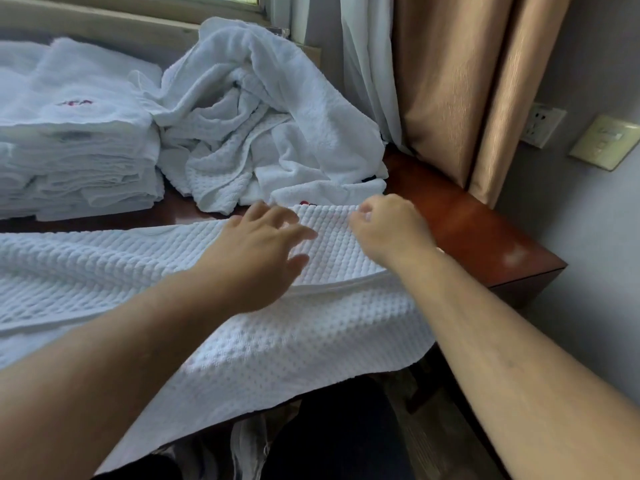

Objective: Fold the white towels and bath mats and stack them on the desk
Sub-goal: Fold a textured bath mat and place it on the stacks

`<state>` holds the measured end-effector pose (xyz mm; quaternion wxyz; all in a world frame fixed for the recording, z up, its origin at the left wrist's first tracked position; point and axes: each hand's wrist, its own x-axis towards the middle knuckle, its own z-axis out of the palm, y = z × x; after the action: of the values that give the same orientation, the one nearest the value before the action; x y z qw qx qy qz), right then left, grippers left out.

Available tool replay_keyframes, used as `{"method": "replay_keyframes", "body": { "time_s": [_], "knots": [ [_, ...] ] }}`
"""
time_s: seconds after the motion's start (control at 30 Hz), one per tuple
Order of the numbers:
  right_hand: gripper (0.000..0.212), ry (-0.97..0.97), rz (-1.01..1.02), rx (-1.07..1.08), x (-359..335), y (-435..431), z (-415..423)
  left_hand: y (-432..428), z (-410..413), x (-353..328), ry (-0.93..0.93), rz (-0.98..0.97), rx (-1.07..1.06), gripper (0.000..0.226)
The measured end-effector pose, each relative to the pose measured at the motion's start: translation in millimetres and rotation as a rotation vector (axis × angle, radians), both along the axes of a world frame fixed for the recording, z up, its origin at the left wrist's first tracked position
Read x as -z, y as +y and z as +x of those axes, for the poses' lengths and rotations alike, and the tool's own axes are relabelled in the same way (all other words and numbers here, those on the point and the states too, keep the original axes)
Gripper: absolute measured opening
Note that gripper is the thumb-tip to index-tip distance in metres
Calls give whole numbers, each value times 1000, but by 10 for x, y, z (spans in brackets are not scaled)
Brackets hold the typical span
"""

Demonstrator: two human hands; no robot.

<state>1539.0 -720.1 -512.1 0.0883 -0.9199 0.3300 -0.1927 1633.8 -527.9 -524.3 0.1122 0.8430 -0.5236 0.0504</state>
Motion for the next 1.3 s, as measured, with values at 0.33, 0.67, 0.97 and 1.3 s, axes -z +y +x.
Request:
{"method": "replay_keyframes", "body": {
  "time_s": [0.33, 0.67, 0.97, 1.3],
  "knots": [
    [92, 344, 193, 80, 508, 15, 249, 119, 14, 275, 256, 268, -67, 62],
    [52, 87, -68, -14, 260, 428, 464, 607, 147, 153, 237, -221, -111, 41],
    [16, -191, 99, -918, 161, 2024, 972, 2812, 681, 159, 127, -368, -560, 15],
    [33, 28, -47, -915, 253, 2257, 1064, 3234, 717, 165, -372, -49, -315, 30]
  ]
}}
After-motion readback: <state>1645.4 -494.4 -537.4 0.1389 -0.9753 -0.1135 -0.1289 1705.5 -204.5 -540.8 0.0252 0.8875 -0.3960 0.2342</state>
